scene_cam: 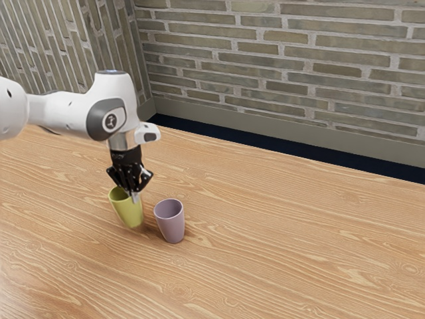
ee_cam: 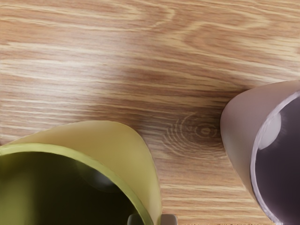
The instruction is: Place the left cup onto the right cup
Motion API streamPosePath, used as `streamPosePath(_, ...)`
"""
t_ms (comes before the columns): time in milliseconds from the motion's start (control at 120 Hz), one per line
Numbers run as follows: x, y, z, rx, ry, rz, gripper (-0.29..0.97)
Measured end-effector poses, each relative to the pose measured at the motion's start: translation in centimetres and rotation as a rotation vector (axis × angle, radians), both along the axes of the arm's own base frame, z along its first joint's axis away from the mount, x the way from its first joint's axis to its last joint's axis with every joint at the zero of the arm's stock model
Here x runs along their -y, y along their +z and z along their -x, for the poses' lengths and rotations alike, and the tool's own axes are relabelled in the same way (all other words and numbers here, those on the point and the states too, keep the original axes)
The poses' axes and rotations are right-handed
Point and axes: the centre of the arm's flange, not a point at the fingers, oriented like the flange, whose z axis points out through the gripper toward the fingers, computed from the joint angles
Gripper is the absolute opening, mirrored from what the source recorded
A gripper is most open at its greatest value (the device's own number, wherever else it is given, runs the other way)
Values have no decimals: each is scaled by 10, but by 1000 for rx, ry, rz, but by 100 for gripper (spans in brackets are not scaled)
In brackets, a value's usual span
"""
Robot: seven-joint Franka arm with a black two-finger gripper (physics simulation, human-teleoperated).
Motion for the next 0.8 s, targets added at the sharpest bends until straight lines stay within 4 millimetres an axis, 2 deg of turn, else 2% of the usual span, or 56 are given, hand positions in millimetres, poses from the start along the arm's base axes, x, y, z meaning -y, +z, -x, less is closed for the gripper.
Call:
streamPosePath(267, 8, 28, 6, 6, -24, -37, -11)
streamPosePath(575, 26, 65, 6, 0, -56, -85, -11)
streamPosePath(800, 51, 92, 3, -2, -91, -122, -11)
